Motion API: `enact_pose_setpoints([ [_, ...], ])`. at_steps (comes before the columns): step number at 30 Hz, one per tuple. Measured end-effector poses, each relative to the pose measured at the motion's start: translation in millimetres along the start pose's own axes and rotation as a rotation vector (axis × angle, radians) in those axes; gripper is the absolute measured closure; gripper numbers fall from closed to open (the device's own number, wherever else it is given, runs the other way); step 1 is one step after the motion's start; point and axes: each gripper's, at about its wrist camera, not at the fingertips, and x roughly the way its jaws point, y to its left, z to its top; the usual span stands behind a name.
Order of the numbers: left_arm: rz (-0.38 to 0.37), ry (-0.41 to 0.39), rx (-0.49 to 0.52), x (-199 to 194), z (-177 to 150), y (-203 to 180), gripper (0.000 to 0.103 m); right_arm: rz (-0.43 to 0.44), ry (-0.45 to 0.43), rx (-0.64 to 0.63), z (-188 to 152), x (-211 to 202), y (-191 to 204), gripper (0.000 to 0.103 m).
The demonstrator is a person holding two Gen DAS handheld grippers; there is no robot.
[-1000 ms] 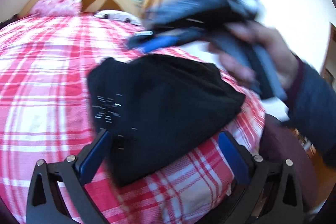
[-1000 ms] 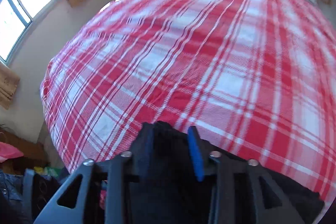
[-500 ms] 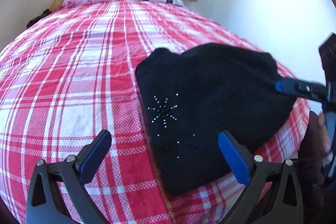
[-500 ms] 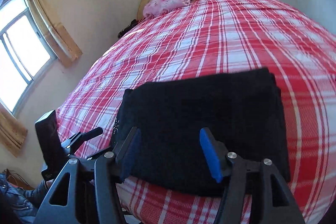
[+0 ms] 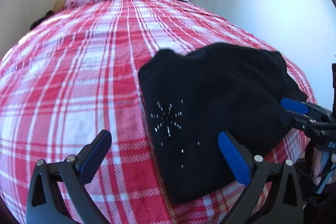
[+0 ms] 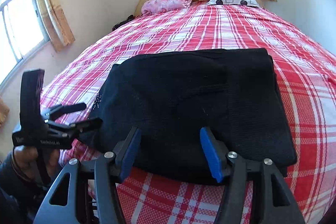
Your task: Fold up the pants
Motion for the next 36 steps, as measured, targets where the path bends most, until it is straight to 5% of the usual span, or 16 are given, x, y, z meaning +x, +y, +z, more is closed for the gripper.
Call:
enact_pose_setpoints([
  [6, 0.029, -0.038, 0.039, 1, 23, -8, 0.000, -0.135, -0.135, -0.012, 3, -31, -10, 0.042],
  [15, 0.072, -0.009, 0.108, 26, 32, -26, 0.000, -0.299, -0.082, -0.099, -6, -10, -18, 0.037],
  [25, 0.038, -0.012, 0.063, 24, 27, -25, 0.000, -0.324, -0.114, -0.160, -18, -9, -11, 0.031],
  [36, 0.039, -0.023, 0.019, 15, 22, -5, 0.000, -0.243, -0.143, 0.060, 5, -42, -55, 0.031],
])
